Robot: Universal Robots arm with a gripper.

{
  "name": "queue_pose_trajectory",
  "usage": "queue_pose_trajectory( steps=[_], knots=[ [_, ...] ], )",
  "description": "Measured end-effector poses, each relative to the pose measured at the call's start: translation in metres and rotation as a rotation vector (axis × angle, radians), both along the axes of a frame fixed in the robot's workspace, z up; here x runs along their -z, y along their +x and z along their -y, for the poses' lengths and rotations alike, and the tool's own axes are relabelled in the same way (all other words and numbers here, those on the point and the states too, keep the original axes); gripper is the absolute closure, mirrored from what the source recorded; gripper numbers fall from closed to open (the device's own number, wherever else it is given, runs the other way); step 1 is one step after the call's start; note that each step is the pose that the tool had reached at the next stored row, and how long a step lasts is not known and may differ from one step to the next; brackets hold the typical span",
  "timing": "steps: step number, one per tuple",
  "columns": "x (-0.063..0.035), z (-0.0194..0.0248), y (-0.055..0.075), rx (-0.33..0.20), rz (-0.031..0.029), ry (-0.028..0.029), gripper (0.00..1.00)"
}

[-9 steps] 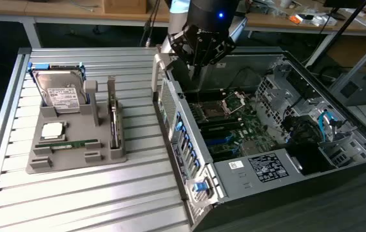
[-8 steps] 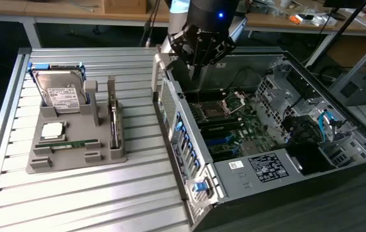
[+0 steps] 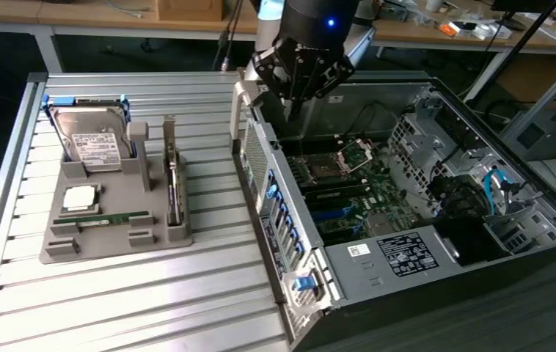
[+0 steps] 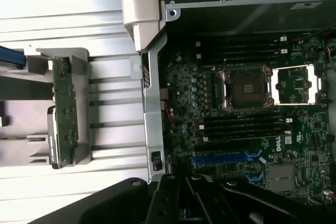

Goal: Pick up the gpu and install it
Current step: 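Reach for the gpu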

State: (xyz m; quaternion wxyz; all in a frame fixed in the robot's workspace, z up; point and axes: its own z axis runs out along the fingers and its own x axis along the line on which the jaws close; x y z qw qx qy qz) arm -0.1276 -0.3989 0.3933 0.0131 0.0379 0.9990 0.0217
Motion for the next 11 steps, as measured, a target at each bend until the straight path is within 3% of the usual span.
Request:
queue_pose_trajectory(
  steps=[11],
  knots=[
    [0.0, 0.0, -0.0062, 0.0, 0.0, 0.0001, 0.9]
  ],
)
